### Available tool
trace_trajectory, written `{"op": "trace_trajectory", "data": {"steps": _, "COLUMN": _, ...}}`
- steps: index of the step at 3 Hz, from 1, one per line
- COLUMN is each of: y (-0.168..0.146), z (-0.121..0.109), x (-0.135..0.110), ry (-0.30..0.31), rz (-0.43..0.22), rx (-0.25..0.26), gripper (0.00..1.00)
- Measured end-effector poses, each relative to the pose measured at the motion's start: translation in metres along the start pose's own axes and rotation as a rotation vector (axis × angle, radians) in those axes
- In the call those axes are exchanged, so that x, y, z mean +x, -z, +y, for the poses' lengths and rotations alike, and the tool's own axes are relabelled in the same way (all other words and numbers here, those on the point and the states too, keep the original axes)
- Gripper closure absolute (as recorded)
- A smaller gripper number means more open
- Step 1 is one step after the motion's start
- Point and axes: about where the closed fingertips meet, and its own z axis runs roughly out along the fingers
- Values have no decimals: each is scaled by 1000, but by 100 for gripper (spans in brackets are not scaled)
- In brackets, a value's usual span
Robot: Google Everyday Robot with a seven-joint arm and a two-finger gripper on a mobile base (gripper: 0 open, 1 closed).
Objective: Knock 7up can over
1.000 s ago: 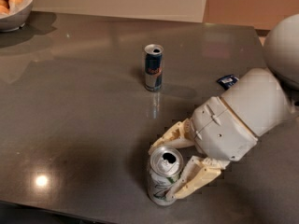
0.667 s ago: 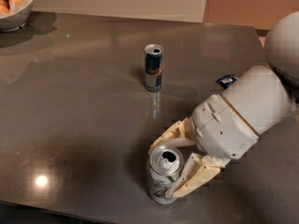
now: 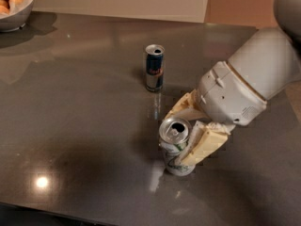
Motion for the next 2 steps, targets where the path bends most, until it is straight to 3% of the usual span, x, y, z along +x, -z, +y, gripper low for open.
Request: {"op": "trace_trajectory", "data": {"steps": 2, "y": 17, "z": -40, "x": 36, "ry": -174, "rz": 336, "rx": -16, "gripper": 100}}
